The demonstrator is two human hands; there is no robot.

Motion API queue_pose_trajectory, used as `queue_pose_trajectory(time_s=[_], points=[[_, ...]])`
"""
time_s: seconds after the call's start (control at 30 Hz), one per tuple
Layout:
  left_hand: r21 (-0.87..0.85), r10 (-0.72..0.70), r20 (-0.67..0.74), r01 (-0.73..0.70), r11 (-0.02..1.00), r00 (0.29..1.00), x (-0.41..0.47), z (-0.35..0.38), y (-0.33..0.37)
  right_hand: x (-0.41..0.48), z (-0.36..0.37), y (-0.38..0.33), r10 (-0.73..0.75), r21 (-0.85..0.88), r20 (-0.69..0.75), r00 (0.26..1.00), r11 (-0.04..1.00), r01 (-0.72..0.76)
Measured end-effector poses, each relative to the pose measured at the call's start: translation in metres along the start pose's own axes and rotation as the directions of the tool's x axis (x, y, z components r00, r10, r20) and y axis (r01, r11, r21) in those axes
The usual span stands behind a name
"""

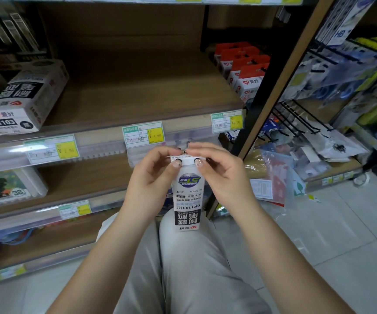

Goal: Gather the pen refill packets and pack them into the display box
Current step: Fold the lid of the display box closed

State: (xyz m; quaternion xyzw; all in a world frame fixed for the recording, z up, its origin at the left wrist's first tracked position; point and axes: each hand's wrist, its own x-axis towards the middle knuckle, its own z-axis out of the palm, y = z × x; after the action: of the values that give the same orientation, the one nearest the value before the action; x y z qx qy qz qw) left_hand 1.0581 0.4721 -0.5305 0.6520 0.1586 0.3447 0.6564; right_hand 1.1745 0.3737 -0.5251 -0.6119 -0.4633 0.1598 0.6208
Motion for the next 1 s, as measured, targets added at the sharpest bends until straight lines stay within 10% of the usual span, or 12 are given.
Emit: queue_pose_trajectory(time_s=[0.7, 1.0], points=[[0.267, 0.111, 0.095, -0.133, 0.955, 0.989, 0.017, -0.019, -0.005, 0.013, -0.007, -0.005, 0.030, -0.215, 0.026, 0.999, 0.976, -0.023], [0.573, 0.301, 0.201, -0.361, 0.736, 0.932, 0.016, -0.022, 0.000, -0.002, -0.005, 0.008, -0.165, -0.341, -0.009, 0.986, 0.928, 0.152]])
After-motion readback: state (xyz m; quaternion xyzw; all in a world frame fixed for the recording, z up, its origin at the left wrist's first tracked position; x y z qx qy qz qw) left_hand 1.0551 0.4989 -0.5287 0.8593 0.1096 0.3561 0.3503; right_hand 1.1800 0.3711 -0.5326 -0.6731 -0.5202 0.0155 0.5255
